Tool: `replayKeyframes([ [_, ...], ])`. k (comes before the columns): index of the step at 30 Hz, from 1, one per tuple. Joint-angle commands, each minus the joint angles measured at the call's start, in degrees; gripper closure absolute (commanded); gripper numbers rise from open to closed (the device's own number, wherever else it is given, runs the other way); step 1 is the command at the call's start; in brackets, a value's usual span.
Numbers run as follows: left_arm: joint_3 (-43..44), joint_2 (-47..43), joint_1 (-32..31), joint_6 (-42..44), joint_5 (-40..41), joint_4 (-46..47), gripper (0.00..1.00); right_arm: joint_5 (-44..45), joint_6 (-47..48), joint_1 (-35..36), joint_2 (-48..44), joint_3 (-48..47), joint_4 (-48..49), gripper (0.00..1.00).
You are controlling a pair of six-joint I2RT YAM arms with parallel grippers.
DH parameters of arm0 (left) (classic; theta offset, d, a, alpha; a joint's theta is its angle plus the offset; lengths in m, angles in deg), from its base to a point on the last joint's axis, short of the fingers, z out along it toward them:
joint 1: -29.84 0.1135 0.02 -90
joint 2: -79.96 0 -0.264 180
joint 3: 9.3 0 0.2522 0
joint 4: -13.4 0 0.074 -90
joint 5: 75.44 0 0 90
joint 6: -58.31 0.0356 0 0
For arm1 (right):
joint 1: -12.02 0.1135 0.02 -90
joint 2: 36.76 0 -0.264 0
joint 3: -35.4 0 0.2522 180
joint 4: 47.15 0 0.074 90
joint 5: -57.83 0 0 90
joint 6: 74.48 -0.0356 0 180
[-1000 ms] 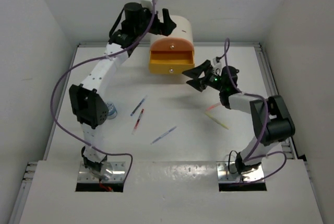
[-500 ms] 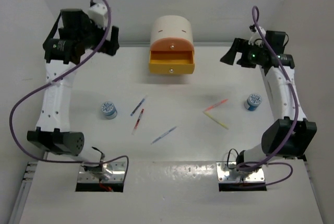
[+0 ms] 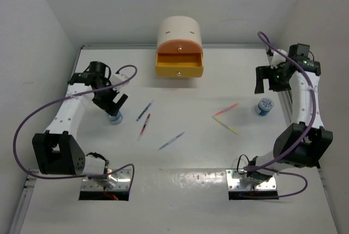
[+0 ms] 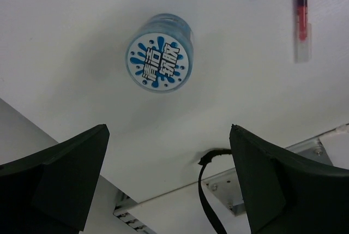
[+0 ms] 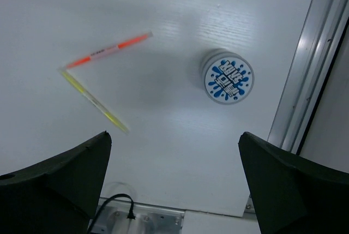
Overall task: Sort the stationery into containers
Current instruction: Grab a piece of stationery with the left arm
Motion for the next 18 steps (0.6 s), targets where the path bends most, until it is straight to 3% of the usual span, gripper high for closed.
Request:
replayKeyframes([
  [1, -3.1, -1.36, 0.62, 1.15, 2.13, 7.53, 0.0, 2.42, 2.65, 0.12, -0.95, 2.0, -0.04, 0.01],
  [8, -8.21, 2.06, 0.97, 0.28, 1.26, 17.99, 0.0, 6.73, 1.59, -0.23, 2.74, -1.76, 0.06, 0.01],
  [18, -7.42, 10.16, 4.4, 1.59, -1.73, 22.05, 0.0, 7.79, 1.86, -2.17, 6.88, -4.67, -1.62, 0.01],
])
